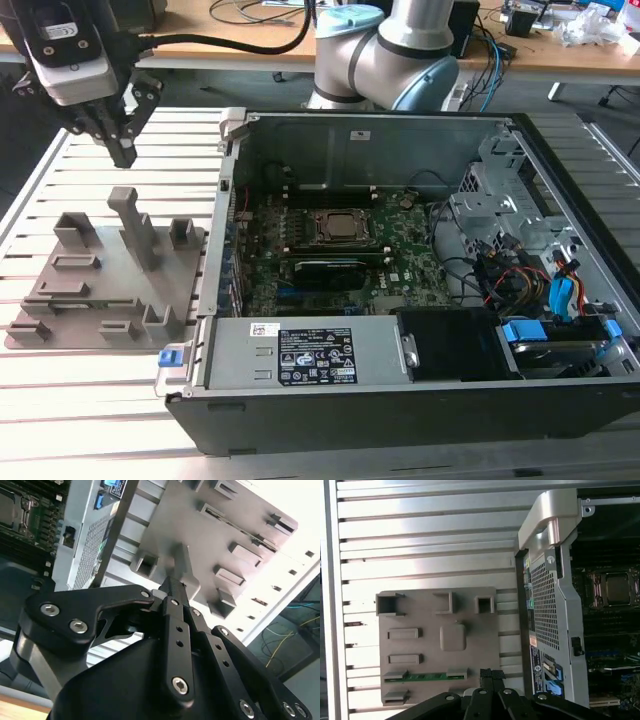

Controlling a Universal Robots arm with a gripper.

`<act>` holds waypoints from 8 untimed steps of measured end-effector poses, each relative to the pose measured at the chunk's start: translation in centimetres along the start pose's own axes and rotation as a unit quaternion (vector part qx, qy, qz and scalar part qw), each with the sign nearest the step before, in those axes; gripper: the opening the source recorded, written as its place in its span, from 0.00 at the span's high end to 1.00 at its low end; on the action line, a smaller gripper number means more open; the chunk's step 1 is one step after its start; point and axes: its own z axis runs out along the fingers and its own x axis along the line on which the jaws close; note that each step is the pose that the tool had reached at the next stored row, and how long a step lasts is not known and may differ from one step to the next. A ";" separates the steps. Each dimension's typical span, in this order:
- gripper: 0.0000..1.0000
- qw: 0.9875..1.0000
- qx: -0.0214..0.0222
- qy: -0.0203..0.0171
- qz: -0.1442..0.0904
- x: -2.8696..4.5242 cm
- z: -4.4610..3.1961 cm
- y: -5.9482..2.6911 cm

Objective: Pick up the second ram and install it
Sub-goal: 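Reach for the second ram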

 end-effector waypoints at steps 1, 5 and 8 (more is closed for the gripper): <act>0.89 1.000 0.000 0.000 0.000 0.34 0.00 -0.03; 0.89 1.000 0.000 0.000 0.000 1.27 0.01 -0.09; 0.89 1.000 0.000 0.000 0.000 2.57 0.02 -0.19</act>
